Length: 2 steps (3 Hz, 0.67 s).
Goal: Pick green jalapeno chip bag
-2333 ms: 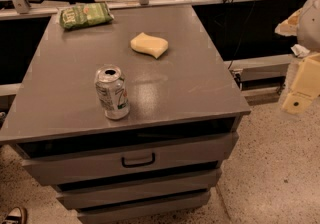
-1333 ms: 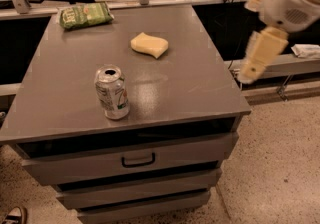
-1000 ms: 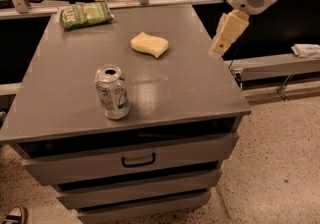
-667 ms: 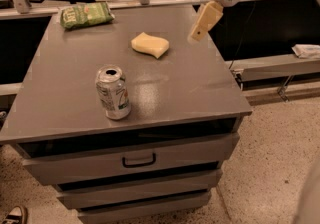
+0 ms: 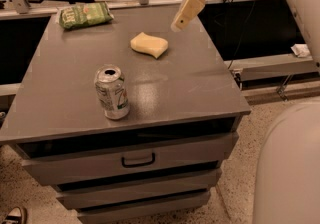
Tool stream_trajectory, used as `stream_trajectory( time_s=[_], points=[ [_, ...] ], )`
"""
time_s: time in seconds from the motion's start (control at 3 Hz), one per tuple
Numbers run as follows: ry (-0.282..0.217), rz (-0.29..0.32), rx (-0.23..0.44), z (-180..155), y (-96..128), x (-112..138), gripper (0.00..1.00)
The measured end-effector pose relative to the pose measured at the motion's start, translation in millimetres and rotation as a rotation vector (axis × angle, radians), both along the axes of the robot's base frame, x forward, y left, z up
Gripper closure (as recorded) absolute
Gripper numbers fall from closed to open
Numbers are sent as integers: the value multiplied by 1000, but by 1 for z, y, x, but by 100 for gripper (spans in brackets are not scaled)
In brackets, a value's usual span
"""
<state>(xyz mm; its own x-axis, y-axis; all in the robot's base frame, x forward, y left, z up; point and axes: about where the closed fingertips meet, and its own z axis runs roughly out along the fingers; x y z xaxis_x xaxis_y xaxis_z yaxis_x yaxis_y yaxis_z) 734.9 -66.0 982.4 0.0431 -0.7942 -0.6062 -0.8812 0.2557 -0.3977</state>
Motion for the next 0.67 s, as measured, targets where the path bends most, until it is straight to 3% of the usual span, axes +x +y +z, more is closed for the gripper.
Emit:
stream_trajectory(
  time_s=[0.33,0.67],
  points=[
    [-4,12,26,0,9,9,0],
    [-20,22,156,-6,58,42,0]
  ],
)
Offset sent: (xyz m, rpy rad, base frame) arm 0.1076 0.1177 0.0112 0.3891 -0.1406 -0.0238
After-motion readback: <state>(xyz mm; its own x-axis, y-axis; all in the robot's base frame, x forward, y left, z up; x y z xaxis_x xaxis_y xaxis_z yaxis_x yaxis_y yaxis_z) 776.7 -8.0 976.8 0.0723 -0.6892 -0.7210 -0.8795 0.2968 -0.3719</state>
